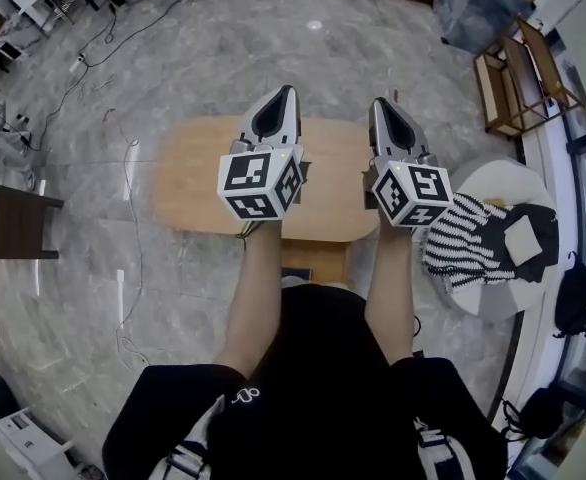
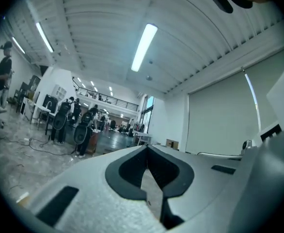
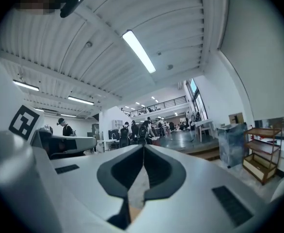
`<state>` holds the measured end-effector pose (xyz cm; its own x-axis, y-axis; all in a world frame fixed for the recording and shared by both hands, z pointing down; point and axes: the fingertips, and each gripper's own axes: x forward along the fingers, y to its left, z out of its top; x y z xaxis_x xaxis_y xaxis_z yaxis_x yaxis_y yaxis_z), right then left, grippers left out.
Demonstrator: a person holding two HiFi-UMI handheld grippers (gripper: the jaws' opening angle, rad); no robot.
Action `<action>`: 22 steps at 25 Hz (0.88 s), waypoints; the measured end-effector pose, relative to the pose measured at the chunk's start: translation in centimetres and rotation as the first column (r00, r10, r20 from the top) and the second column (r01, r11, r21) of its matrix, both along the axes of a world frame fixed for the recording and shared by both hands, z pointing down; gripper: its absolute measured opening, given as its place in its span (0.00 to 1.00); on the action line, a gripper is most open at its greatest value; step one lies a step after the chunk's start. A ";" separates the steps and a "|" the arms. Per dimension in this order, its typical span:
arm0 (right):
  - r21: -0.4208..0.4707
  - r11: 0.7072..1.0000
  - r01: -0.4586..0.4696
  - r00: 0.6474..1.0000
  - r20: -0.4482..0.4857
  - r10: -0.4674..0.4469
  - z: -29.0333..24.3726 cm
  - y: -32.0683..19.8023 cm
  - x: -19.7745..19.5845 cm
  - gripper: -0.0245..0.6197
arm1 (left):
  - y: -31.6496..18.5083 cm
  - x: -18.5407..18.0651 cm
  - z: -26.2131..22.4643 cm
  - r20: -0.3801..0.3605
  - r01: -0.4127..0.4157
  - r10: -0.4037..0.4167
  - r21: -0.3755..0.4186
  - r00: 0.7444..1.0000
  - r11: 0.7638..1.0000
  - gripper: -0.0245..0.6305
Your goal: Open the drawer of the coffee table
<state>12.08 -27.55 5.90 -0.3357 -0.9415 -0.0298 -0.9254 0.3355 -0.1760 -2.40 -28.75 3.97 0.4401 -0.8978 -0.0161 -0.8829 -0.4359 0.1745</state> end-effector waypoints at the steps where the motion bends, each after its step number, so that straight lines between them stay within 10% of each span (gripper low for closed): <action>1: 0.015 1.000 -0.007 1.000 0.002 0.007 -1.0 -0.1 0.1 0.06 | 0.1 0.0 -0.7 0.009 0.016 -0.017 0.016 1.000 1.000 0.05; 22: 0.131 0.991 -0.010 0.993 -0.116 0.025 -5.6 1.8 -1.4 0.06 | 1.3 -0.5 -3.6 0.105 0.045 -0.055 0.087 0.993 0.995 0.05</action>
<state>10.67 -25.74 0.33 -0.3275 -0.9380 -0.1139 -0.9430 0.3320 -0.0219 -2.95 -27.45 0.36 0.3980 -0.9162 -0.0479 -0.9156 -0.3999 0.0419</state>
